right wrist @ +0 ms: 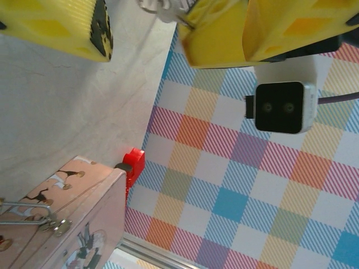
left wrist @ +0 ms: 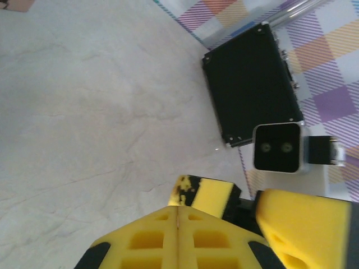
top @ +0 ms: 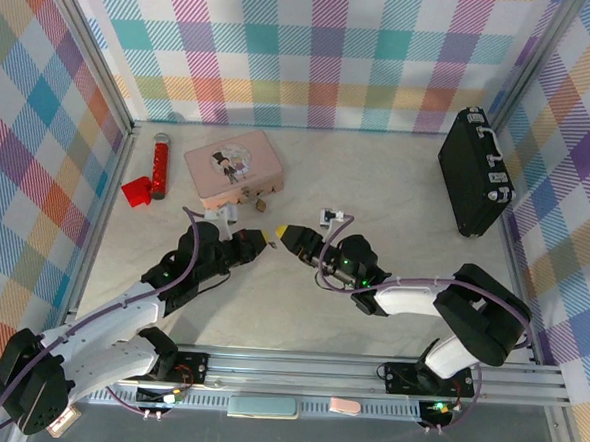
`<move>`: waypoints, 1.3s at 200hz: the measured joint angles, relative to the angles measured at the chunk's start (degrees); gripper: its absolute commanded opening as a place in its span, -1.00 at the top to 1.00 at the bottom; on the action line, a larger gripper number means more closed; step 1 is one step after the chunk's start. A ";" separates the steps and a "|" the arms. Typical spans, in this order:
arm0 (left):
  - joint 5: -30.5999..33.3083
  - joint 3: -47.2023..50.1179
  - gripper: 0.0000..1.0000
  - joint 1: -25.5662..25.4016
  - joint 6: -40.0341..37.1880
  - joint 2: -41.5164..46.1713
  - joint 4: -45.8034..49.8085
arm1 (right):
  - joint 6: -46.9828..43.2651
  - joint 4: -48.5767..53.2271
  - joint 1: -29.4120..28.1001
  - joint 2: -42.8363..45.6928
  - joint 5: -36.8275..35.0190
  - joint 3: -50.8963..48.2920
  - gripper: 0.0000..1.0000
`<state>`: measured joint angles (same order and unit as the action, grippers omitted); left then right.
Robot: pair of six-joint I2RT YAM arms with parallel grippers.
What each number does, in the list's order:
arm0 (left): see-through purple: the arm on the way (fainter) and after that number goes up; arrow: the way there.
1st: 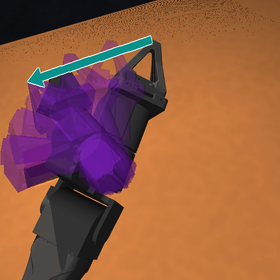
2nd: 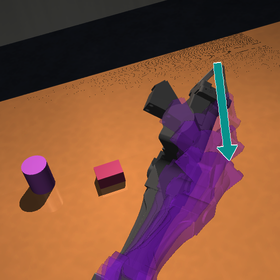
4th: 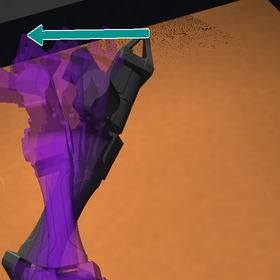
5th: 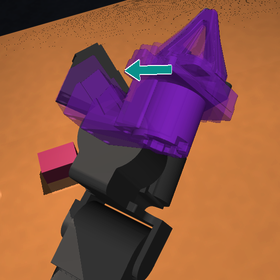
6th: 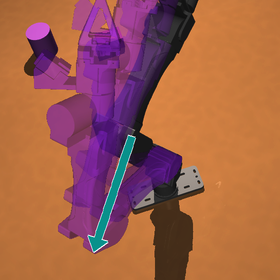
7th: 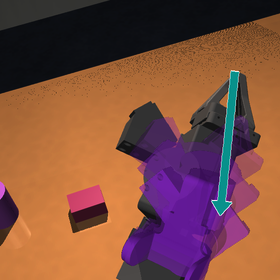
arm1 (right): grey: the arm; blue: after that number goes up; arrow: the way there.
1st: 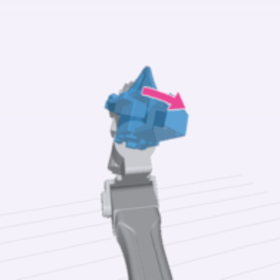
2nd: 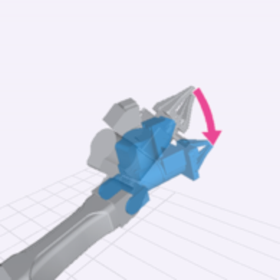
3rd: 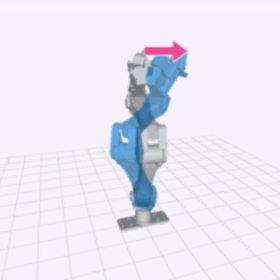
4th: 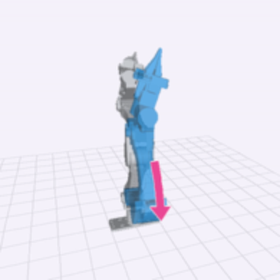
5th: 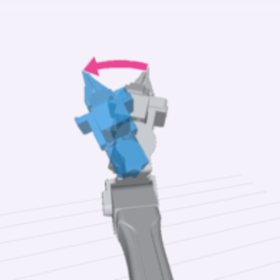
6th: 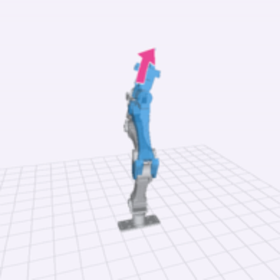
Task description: Unlock a padlock with a key
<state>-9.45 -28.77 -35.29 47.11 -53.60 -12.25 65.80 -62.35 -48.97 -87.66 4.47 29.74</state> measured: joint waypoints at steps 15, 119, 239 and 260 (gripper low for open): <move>-1.46 0.00 1.00 0.52 0.17 -0.37 -1.97 | 0.02 -0.57 0.92 0.00 0.96 -0.24 -0.21; -6.47 0.00 1.00 2.12 0.48 -2.54 -8.85 | -0.33 -4.09 1.33 0.02 7.45 -0.28 0.08; -7.67 -0.42 1.00 2.23 0.50 -3.13 -9.11 | -0.31 -4.70 1.36 0.07 9.49 -0.28 0.36; -7.67 -0.42 1.00 2.23 0.50 -3.13 -9.11 | -0.31 -4.70 1.36 0.07 9.66 -0.28 0.38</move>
<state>-17.12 -29.19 -33.06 47.62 -56.73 -21.37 65.49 -67.05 -47.62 -87.59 14.13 29.45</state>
